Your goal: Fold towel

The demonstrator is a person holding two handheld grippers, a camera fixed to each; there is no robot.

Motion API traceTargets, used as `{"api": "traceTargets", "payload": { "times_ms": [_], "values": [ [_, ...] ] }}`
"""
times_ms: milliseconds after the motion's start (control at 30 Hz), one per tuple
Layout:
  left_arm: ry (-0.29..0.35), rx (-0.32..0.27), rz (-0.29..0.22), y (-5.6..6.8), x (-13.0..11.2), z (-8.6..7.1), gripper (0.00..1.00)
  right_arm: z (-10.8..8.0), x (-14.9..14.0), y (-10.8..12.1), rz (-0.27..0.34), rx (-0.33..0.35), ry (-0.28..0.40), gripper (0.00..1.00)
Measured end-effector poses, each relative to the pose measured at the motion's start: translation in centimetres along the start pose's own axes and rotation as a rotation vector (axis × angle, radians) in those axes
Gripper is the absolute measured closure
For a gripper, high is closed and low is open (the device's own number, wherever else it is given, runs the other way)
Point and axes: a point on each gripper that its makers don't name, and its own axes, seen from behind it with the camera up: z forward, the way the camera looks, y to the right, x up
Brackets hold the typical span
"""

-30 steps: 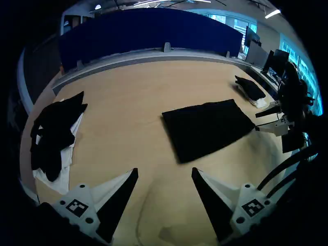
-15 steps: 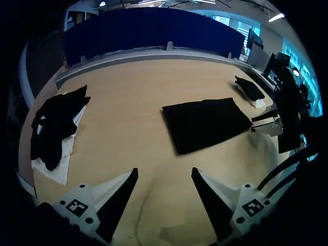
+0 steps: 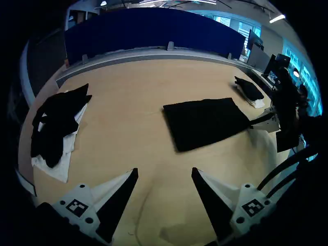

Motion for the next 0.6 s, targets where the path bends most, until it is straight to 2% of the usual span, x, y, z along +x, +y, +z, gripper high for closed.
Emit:
{"api": "traceTargets", "payload": {
  "times_ms": [133, 300, 600],
  "values": [
    [0.000, 0.001, -0.004, -0.1, -0.1, -0.1, 0.03, 0.0, 0.0, 0.1, 0.001, 0.001, -0.009, 0.85],
    [0.000, 0.003, -0.003, -0.3, -0.3, -0.2, 0.03, 0.1, 0.1, 0.0, 0.001, -0.002, -0.019, 0.88],
    [0.004, 0.004, -0.008, -0.5, -0.2, -0.5, 0.03, -0.5, 1.2, 0.1, -0.003, -0.008, 0.007, 0.89]
  ]
}}
